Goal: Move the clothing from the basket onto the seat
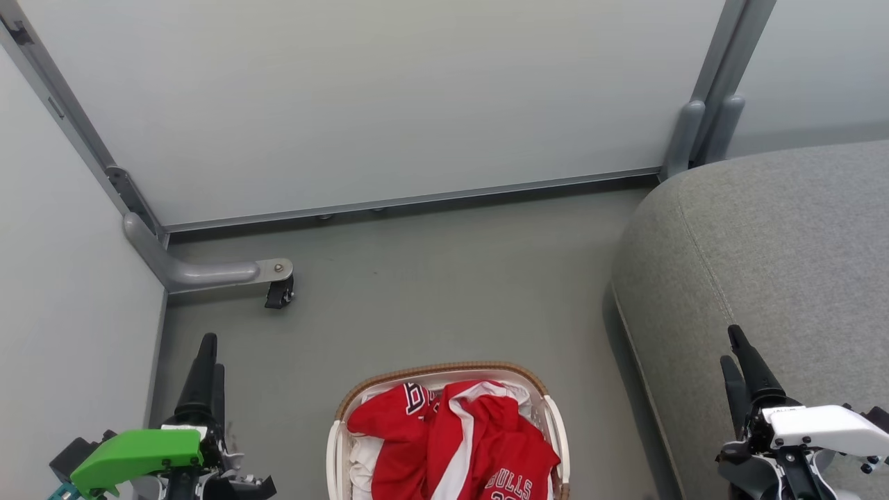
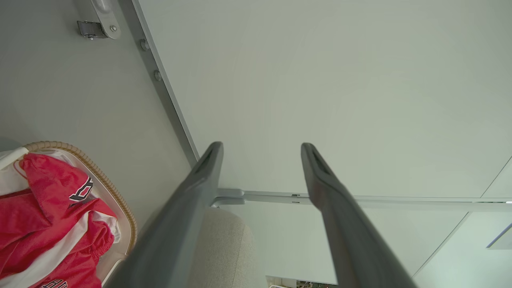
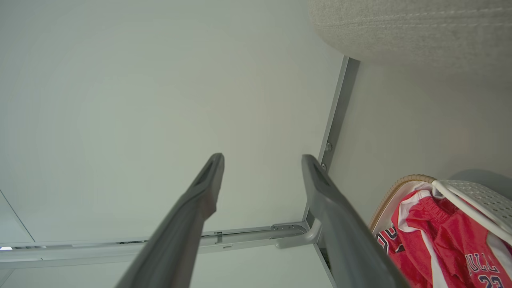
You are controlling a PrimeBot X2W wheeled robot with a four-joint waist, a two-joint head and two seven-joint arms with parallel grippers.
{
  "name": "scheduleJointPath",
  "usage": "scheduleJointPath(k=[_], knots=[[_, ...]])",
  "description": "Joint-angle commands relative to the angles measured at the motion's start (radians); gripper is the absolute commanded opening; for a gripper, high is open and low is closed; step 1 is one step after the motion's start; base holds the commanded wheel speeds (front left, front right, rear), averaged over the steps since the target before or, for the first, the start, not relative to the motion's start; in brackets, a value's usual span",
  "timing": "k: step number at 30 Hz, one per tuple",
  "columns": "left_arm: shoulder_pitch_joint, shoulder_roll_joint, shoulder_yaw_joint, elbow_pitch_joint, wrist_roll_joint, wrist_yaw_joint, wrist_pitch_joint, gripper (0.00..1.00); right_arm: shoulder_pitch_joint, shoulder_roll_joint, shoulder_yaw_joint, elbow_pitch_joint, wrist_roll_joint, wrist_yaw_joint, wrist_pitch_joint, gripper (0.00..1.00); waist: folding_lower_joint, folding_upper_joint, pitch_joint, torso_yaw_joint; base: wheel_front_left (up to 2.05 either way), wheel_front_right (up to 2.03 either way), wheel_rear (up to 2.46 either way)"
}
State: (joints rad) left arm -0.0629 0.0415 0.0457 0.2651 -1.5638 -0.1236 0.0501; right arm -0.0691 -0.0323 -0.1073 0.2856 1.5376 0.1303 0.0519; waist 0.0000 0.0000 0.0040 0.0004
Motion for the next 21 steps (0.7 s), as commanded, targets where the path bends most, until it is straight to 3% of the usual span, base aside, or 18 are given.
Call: scheduleJointPath(k=[1,21], knots=[[-0.009,0.004,-0.007,-0.023,0.026,-0.004,-0.012,1.0,-0.008,-0.008,-0.009,-0.02,-0.03,0.0,-0.012,1.0,0.0,0.0,0.0,0.0,0.0,0.0,0.0],[0.0,0.006,-0.051,-0.102,0.382,0.008,-0.092,1.0,0.018,-0.012,-0.007,-0.145,-0.496,0.0,-0.093,1.0,0.0,0.0,-0.001,0.007,0.0,0.0,0.0]])
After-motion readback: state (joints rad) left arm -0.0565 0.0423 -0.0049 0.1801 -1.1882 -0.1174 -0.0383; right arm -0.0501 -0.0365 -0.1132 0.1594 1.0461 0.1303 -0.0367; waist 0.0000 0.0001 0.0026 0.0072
